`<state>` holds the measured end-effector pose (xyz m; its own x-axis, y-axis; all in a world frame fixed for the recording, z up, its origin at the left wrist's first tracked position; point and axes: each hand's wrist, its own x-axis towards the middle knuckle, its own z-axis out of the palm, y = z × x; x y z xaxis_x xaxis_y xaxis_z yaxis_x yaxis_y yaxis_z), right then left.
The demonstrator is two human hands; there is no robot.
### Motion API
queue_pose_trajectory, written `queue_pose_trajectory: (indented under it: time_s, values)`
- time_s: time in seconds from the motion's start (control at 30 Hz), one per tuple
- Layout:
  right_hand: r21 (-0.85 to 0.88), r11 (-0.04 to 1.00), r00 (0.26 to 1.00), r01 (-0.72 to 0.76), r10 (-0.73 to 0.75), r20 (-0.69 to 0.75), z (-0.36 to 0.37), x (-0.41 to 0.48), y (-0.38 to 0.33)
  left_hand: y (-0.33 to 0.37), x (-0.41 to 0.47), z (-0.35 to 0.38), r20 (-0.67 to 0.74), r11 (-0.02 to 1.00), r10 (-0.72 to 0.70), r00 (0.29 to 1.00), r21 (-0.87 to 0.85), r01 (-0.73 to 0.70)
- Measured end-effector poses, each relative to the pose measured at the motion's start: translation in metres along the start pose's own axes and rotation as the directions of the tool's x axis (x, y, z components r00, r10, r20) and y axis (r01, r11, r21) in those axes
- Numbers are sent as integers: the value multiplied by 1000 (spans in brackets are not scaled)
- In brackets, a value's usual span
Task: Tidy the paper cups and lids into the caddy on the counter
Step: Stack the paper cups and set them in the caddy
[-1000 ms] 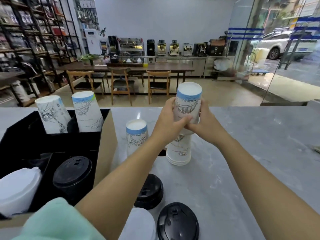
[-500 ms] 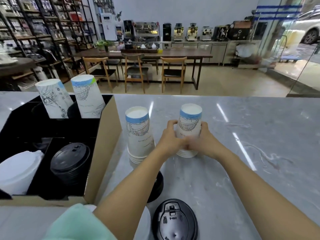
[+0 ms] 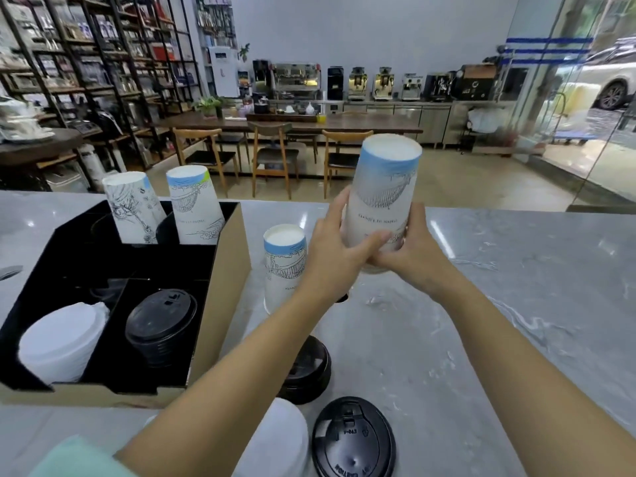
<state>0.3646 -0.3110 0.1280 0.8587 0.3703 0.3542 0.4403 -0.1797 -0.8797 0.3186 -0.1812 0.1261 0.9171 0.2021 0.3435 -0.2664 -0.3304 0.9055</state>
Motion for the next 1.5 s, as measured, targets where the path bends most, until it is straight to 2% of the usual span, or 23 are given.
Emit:
queue_pose_trajectory:
  time_s: [0.07, 0.13, 0.33, 0.5, 0.7, 0.83, 1.0, 1.23, 1.37, 1.5]
  values:
    - [26, 998, 998, 62, -62, -11, 3, 9, -28, 22, 5, -18, -55, 994, 100, 993, 52, -97]
    - [8, 995, 995, 97, -97, -13, 12, 20, -50, 38, 11, -38, -94, 988, 141, 985, 83, -134]
    - [8, 990, 986, 141, -141, 86, 59, 43, -73, 32, 14, -93, -147, 997, 78, 986, 23, -76]
    - [6, 1000, 989, 26, -26, 149, 90, 46, -51, -7, 8, -101, -166, 998, -45, 985, 29, 51]
    - [-45, 987, 954, -153, 159, 255, 111, 32, -6, -53, -7, -97, -83, 980, -189, 978, 47, 194]
    - [-97, 966, 928, -238, 255, 272, 123, 18, 27, -87, -17, -88, -36, 957, -283, 959, 62, 285]
    - [-68, 965, 932, -253, 262, 251, 127, 16, 41, -104, -18, -82, -59, 952, -303, 951, 26, 305]
    - [-47, 940, 896, -337, 336, 289, 129, 11, 43, -106, -22, -81, 35, 909, -406, 913, -84, 408]
    - [-49, 946, 907, -319, 320, 274, 131, 1, 38, -103, -29, -83, 57, 907, -392, 918, -140, 396]
    - [19, 955, 924, -297, 282, 257, 130, -2, 22, -96, -33, -87, -13, 919, -351, 936, -195, 342]
